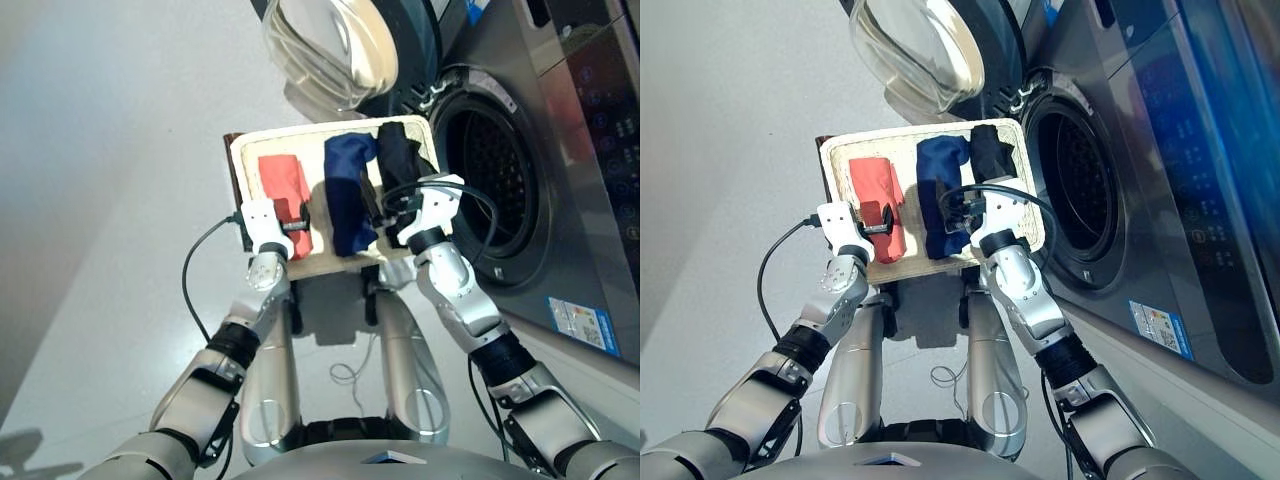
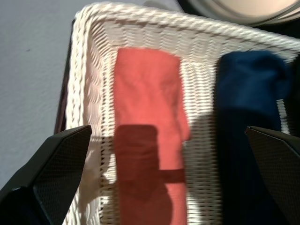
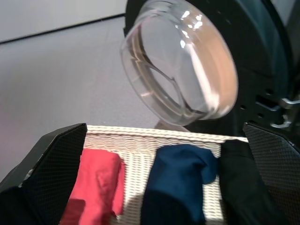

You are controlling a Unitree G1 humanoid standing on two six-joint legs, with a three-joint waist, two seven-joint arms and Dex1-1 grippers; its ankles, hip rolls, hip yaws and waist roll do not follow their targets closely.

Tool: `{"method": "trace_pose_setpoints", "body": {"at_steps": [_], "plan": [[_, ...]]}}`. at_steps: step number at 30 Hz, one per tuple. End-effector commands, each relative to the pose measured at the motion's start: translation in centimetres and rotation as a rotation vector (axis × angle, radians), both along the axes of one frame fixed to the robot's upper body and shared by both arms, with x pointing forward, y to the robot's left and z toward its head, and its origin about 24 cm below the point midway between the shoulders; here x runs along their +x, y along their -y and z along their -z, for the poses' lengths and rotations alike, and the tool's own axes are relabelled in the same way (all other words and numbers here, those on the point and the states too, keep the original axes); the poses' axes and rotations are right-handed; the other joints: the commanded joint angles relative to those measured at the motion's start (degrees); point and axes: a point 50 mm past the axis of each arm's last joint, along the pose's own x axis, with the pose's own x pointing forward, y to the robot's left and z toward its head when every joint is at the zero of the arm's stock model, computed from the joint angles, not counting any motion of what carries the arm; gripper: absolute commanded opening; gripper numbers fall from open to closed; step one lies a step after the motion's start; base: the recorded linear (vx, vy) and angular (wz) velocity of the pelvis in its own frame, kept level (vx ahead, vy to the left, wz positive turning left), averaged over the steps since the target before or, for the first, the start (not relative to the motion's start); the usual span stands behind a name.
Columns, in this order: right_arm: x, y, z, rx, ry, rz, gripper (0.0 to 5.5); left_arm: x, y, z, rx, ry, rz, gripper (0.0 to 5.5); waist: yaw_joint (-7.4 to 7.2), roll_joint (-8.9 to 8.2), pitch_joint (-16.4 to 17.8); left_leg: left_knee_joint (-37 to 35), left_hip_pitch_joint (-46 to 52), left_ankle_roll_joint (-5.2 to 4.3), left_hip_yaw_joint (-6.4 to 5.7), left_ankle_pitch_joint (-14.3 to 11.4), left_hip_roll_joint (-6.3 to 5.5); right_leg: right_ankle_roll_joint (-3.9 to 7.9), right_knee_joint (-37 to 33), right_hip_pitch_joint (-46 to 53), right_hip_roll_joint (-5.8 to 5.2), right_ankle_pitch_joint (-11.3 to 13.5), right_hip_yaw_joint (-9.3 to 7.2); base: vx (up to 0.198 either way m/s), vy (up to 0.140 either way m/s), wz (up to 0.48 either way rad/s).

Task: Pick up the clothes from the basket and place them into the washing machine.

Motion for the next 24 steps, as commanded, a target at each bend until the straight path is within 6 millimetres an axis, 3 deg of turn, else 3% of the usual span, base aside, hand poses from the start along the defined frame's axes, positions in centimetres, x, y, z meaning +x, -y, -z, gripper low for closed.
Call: {"method": "trace_pose_setpoints", "body": {"at_steps": [1,10,17,24], "plan": [[-2.6,-1.9,-4.6,0.115,0.252,-0.094,5.5,1.0,-0.4,-2.0,-0.025,0.087,-0.076,5.5,-1.13,-0.77,-0.26,5.18,-0.05,-1.16,-2.63,-6.21,0.5,3.81,5.99,-0.15,-1.4,-5.53,0.66,0.0,0.0,0.0],[-3.2,-2.6,-4.6,0.11,0.254,-0.153,5.5,2.4,-1.6,-2.3,-0.044,0.035,-0.166,5.5,-2.22,-2.19,-0.26,7.71,-4.83,-1.54,-2.24,-6.92,1.62,4.15,7.63,-5.37,-0.94,-5.57,0.83,0.0,0.0,0.0],[-3.7,-2.9,-4.5,0.116,0.25,-0.209,5.5,3.5,-3.1,-2.3,-0.011,-0.023,-0.184,5.5,-3.52,-2.65,-0.26,8.29,-6.92,-1.9,-2.28,-6.88,1.77,4.19,8.11,-7.69,-0.69,-5.61,1.0,0.0,0.0,0.0],[-4.0,-3.3,-4.4,0.107,0.251,-0.261,5.5,4.0,-3.3,-3.1,-0.009,-0.007,-0.175,5.5,-3.81,-3.01,-0.26,8.85,-8.85,-2.11,-2.16,-6.64,1.92,4.14,8.21,-9.59,-0.5,-5.19,1.08,0.0,0.0,0.0]]}}
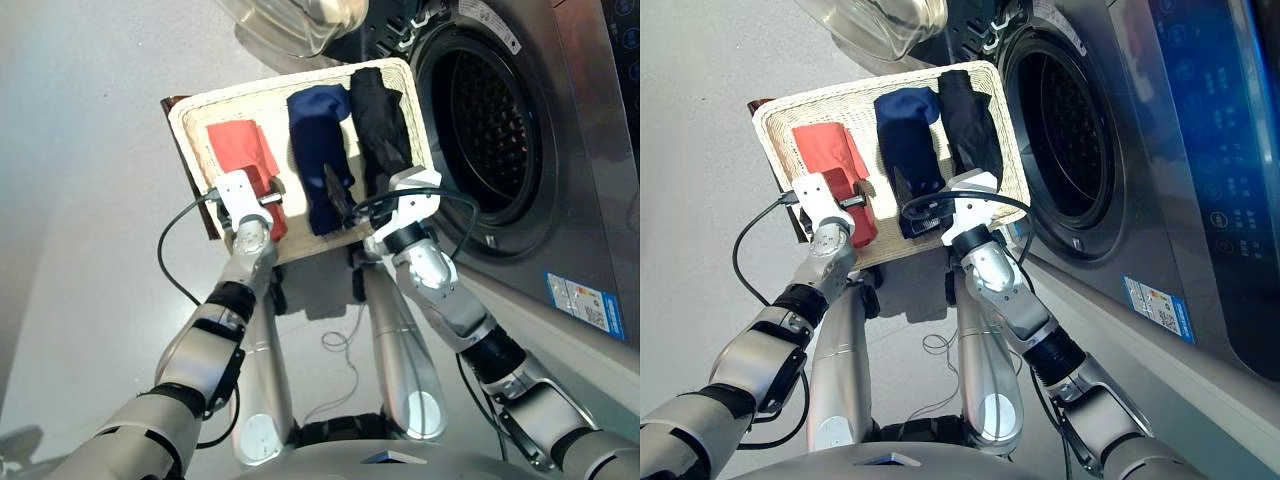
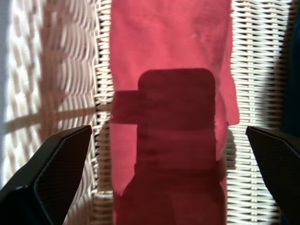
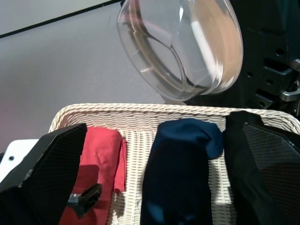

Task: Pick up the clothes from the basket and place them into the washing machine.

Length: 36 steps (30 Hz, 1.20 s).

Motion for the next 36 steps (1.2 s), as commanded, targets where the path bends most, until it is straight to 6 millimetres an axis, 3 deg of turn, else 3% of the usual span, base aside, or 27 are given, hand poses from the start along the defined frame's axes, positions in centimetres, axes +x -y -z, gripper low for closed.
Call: {"method": "trace_pose_setpoints", "body": {"at_steps": [1,9,10,11,13,14,16,29,36], "plan": [[-2.6,-1.1,-3.6,0.141,0.176,-0.133,5.5,0.7,-0.1,-1.4,-0.002,0.05,0.0,5.5,0.05,-1.35,-0.67,4.38,0.14,-1.55,-2.66,-4.49,0.07,4.34,6.08,-0.55,-2.39,-5.1,0.09,0.0,0.0,0.0],[-2.7,-1.2,-3.6,0.143,0.176,-0.156,5.5,1.1,-0.2,-1.7,0.006,0.039,-0.002,5.5,-0.16,-1.46,-0.67,4.2,-1.13,-1.79,-2.98,-3.99,0.13,4.32,5.78,-1.52,-2.5,-4.69,0.01,0.0,0.0,0.0],[-2.8,-1.2,-3.6,0.147,0.175,-0.158,5.5,1.1,-0.2,-1.7,0.013,0.037,-0.002,4.77,-0.19,-1.46,-0.67,4.16,-1.19,-1.83,-3.01,-3.94,0.12,4.28,5.69,-1.55,-2.51,-4.59,-0.04,0.0,0.0,0.0],[-2.8,-1.2,-3.7,0.146,0.176,-0.16,5.5,1.1,-0.3,-1.6,0.02,0.032,-0.004,3.19,-0.23,-1.46,-0.67,4.14,-1.22,-1.87,-2.99,-3.91,0.09,4.27,5.61,-1.58,-2.52,-4.54,-0.02,0.0,0.0,0.0],[-2.8,-1.1,-3.7,0.145,0.178,-0.162,5.5,1.1,-0.3,-1.6,0.028,0.029,-0.004,2.14,-0.2,-1.47,-0.67,4.21,-1.33,-1.9,-2.98,-3.86,0.09,4.22,5.57,-1.67,-2.48,-4.49,-0.1,0.0,0.0,0.0],[-2.8,-1.2,-3.8,0.146,0.181,-0.166,5.5,1.1,-0.3,-1.5,0.029,0.024,-0.003,1.21,-0.2,-1.5,-0.67,4.16,-1.31,-1.91,-2.94,-3.82,0.07,4.21,5.53,-1.63,-2.42,-4.48,-0.07,0.0,0.0,0.0],[-2.8,-1.2,-3.8,0.147,0.178,-0.171,5.5,1.0,-0.5,-1.3,0.029,0.02,-0.005,0.13,-0.13,-1.52,-0.67,4.38,-1.46,-1.94,-2.91,-3.84,0.1,4.17,5.6,-1.72,-2.37,-4.45,0.03,0.0,0.0,0.0],[-2.5,-1.3,-3.4,0.165,0.104,-0.235,5.5,0.6,-0.6,-0.1,0.027,-0.026,0.002,0.0,0.3,-1.46,-0.67,2.66,1.06,-2.19,-2.18,-3.15,-0.01,4.18,3.83,0.52,-2.41,-3.5,0.38,0.0,0.0,0.0],[-2.1,-0.9,-3.2,0.161,0.081,-0.231,5.5,-0.4,0.1,1.0,-0.011,-0.013,0.029,0.0,1.03,-0.94,-0.67,-1.69,5.23,-2.28,-1.55,-1.59,-0.81,4.31,-0.3,4.54,-2.56,-2.0,0.82,0.0,0.0,0.0]]}}
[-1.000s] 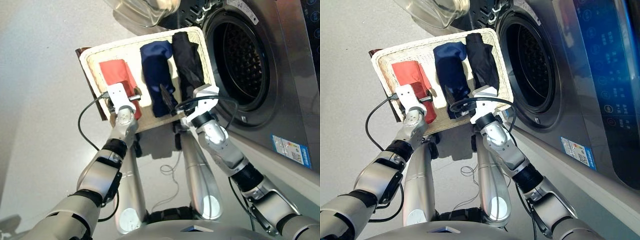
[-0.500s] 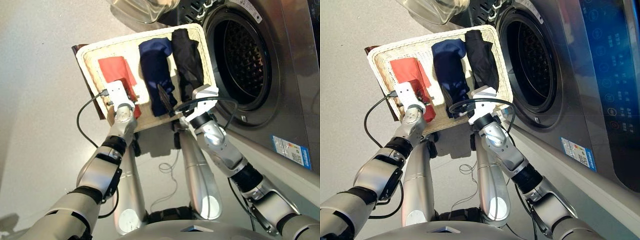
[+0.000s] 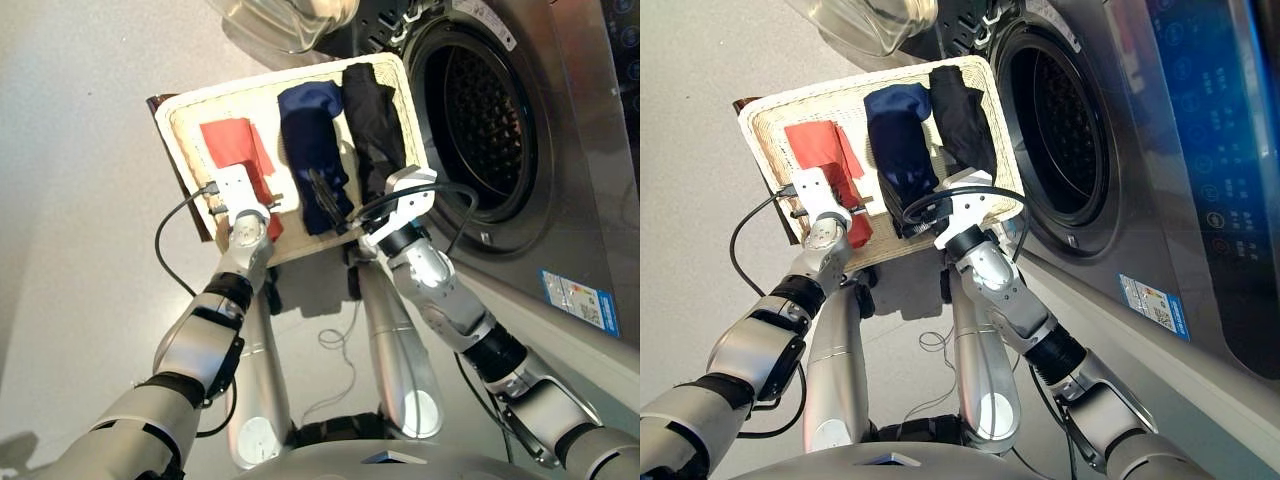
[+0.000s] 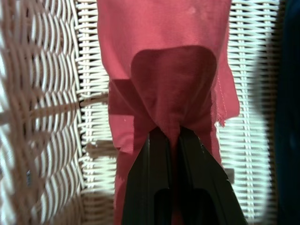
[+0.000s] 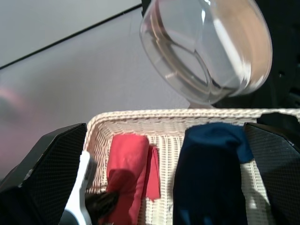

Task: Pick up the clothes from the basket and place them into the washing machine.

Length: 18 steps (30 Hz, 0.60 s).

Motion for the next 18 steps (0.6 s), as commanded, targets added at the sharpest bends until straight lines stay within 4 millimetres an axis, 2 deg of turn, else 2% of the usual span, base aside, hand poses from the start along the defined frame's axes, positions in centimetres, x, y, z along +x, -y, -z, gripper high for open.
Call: {"method": "trace_pose_setpoints", "body": {"at_steps": [1,6,8,11,14,15,18], "plan": [[-1.6,-0.1,-2.8,0.102,0.119,-0.079,5.5,-0.2,0.6,-0.6,-0.03,0.07,0.009,0.0,1.02,0.09,-0.71,-0.68,2.62,-2.24,-2.13,-1.25,-0.68,4.25,0.35,2.63,-2.63,-2.05,-0.11,0.0,0.0,0.0],[-1.2,1.3,-2.4,0.092,0.111,0.005,5.5,-2.0,0.9,-0.9,-0.034,0.179,0.046,0.0,2.33,0.74,-0.71,-4.21,6.55,-2.1,-1.71,0.07,-1.4,4.42,-3.06,6.99,-2.99,-1.15,-0.35,0.023,-0.001,-0.001],[-1.1,2.5,-2.7,0.075,0.145,0.064,5.5,-3.4,0.7,-2.2,0.063,0.285,0.092,0.0,3.08,1.04,-0.71,-6.64,9.56,-1.81,-1.7,0.65,-2.01,4.56,-5.14,10.0,-3.25,-0.65,-0.61,0.065,0.007,0.013],[-1.0,3.2,-3.0,0.083,0.152,0.08,5.5,-4.0,0.9,-3.1,0.12,0.355,0.129,0.0,3.59,1.11,-0.71,-8.25,11.63,-1.7,-1.75,1.23,-2.35,4.74,-6.7,12.19,-3.61,-0.14,-0.87,0.038,0.001,0.029],[-0.9,3.9,-3.6,0.12,0.156,0.073,5.5,-5.0,1.0,-4.6,0.176,0.456,0.171,0.0,4.26,1.3,-0.71,-10.22,14.81,-1.56,-2.09,1.53,-2.91,5.03,-8.6,15.6,-4.06,0.11,-1.16,0.065,-0.007,0.08],[-0.9,4.0,-3.9,0.12,0.165,0.069,5.5,-5.2,0.9,-4.5,0.18,0.458,0.175,0.0,4.37,1.23,-0.71,-10.53,15.5,-1.5,-2.11,1.57,-3.04,5.07,-9.0,16.31,-4.17,0.2,-1.24,0.0,0.0,0.0],[-1.0,4.4,-4.9,0.13,0.185,0.04,5.5,-6.2,1.2,-6.5,0.296,0.572,0.238,0.0,5.02,0.95,-0.71,-11.58,17.63,-1.32,-2.24,1.56,-3.42,5.3,-10.2,18.49,-4.39,0.45,-1.28,0.0,0.0,0.0]]}}
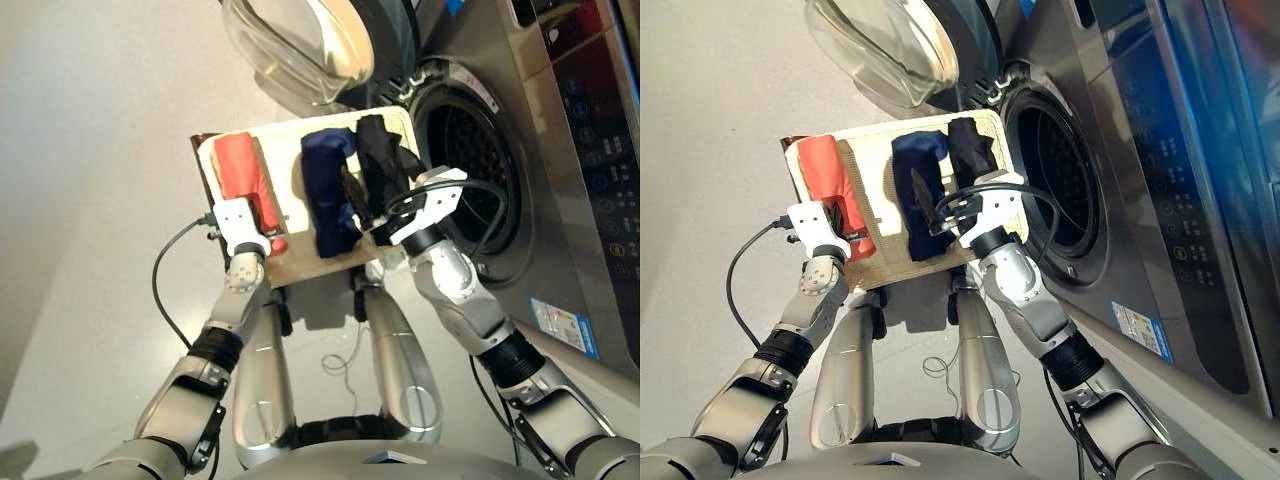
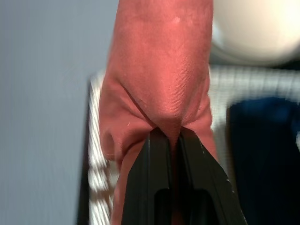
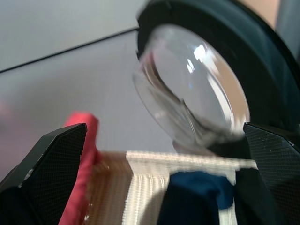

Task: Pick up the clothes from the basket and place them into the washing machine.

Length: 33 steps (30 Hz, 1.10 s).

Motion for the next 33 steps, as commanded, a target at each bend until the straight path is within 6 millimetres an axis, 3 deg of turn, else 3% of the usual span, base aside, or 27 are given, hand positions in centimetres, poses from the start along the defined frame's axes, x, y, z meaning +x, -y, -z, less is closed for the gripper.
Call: {"method": "trace_pose_setpoints", "body": {"at_steps": [1,5,11,16,24,33], "plan": [[-1.6,0.6,-5.1,0.123,0.191,-0.095,5.5,-1.2,1.3,-4.8,0.169,0.287,0.108,0.0,0.4,0.62,-0.76,0.19,2.13,-1.06,-2.03,-1.33,-1.75,5.76,-2.65,4.15,-3.1,-0.28,0.82,0.0,0.0,0.0],[-1.5,-0.3,-6.0,0.212,0.092,-0.252,5.5,-2.4,1.4,-7.1,0.374,0.416,0.143,0.0,1.18,-0.04,-0.96,0.55,2.52,-0.97,-1.69,-1.66,-1.65,5.8,-2.9,4.71,-3.05,-0.07,1.0,0.0,0.0,0.0],[-1.7,-1.7,-9.1,-0.051,0.149,-0.408,5.5,-4.4,1.8,-9.8,0.61,0.583,0.252,0.0,1.52,-0.63,-0.98,0.81,2.67,-1.37,-1.32,-1.71,-1.41,5.96,-3.35,5.04,-3.11,-0.07,0.9,0.0,0.0,0.0],[-2.0,-3.4,-11.3,-0.166,0.205,-0.494,5.5,-5.2,3.7,-11.5,0.738,0.697,0.37,0.0,1.73,-0.47,-0.87,0.96,2.74,-1.52,-1.1,-1.61,-1.24,6.02,-3.32,5.03,-3.06,-0.02,1.25,0.0,0.0,0.0],[-2.5,-6.3,-13.6,-0.226,0.278,-0.577,5.5,-4.9,5.4,-11.2,0.87,0.724,0.475,0.0,1.92,-0.22,-0.84,1.09,2.64,-1.41,-0.94,-1.39,-1.24,6.11,-3.31,4.65,-3.01,0.35,1.43,0.0,0.0,0.0],[-2.3,-7.3,-13.6,-0.198,0.283,-0.578,5.5,-4.7,5.9,-11.2,0.885,0.73,0.484,0.0,1.98,0.19,-0.77,1.89,1.83,-1.37,-1.39,-1.24,-1.32,5.83,-3.01,4.34,-2.98,0.35,1.2,0.0,0.0,0.0]]}}
